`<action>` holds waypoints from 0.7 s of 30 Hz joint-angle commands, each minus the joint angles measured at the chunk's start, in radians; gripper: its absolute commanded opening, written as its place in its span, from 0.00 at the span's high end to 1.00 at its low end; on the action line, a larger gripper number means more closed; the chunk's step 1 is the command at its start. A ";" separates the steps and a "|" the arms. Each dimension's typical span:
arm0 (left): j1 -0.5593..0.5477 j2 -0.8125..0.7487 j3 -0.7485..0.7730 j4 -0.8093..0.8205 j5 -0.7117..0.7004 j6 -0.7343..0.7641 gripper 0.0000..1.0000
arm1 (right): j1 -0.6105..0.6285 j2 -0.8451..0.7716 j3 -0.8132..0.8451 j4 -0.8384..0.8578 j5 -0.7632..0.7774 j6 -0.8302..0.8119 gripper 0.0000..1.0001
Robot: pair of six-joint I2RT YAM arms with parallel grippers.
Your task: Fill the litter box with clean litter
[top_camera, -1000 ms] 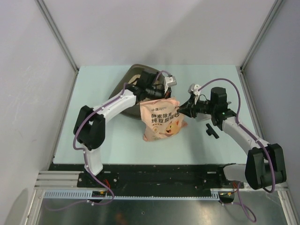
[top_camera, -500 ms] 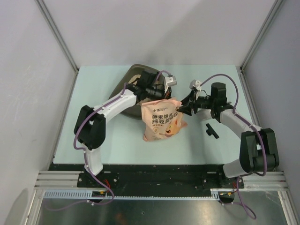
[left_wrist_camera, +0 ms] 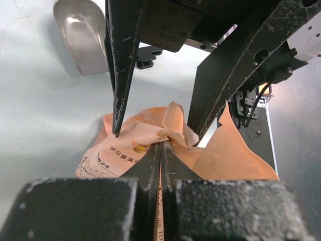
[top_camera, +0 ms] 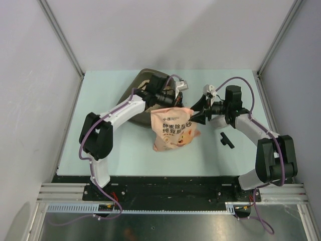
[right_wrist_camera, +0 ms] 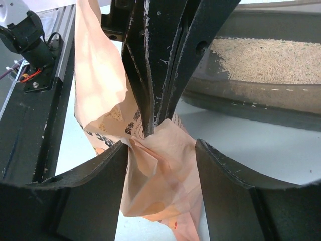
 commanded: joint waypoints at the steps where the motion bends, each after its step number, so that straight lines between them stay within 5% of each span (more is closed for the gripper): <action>1: -0.001 -0.020 0.020 -0.019 0.081 -0.044 1.00 | 0.011 0.033 0.048 -0.058 -0.055 -0.113 0.39; 21: 0.021 -0.052 -0.008 -0.048 0.127 -0.033 1.00 | 0.088 0.109 0.051 0.036 -0.130 0.023 0.42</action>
